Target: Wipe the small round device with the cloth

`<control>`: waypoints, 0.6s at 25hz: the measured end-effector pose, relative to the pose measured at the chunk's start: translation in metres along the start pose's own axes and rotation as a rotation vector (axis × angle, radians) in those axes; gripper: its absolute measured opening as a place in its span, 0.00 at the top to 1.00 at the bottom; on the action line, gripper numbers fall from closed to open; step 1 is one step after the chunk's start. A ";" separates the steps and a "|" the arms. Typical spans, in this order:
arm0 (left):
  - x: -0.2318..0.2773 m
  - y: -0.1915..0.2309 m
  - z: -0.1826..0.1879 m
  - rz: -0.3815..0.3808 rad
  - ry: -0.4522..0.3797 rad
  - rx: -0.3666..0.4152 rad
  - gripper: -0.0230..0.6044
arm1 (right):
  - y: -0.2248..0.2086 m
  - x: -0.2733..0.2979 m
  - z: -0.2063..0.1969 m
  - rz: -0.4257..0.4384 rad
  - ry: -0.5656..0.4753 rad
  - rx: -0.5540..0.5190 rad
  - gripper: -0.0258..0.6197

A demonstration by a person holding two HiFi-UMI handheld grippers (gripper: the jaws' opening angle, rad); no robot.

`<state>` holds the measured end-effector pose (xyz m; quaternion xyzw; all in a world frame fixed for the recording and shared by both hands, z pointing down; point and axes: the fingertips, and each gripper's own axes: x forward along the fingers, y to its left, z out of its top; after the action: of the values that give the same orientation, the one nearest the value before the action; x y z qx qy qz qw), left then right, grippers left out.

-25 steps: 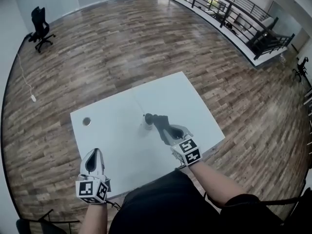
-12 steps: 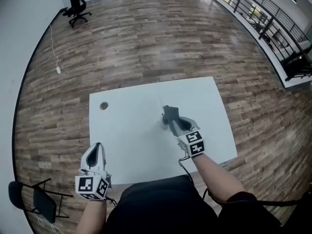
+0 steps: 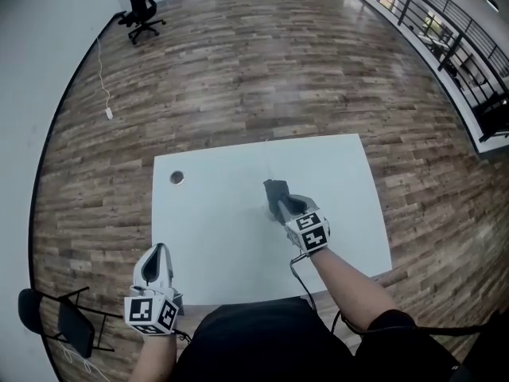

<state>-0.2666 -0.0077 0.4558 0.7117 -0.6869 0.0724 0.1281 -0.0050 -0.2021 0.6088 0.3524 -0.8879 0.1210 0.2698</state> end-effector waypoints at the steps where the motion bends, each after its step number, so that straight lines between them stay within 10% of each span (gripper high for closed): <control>1: 0.000 0.000 0.001 0.000 0.001 0.003 0.95 | 0.001 0.002 -0.002 0.011 0.005 0.006 0.87; 15: 0.006 -0.006 0.005 -0.016 -0.009 0.003 0.95 | 0.017 0.005 -0.019 0.094 0.058 0.036 0.87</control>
<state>-0.2608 -0.0151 0.4520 0.7176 -0.6818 0.0691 0.1244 -0.0124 -0.1845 0.6272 0.3115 -0.8930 0.1596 0.2831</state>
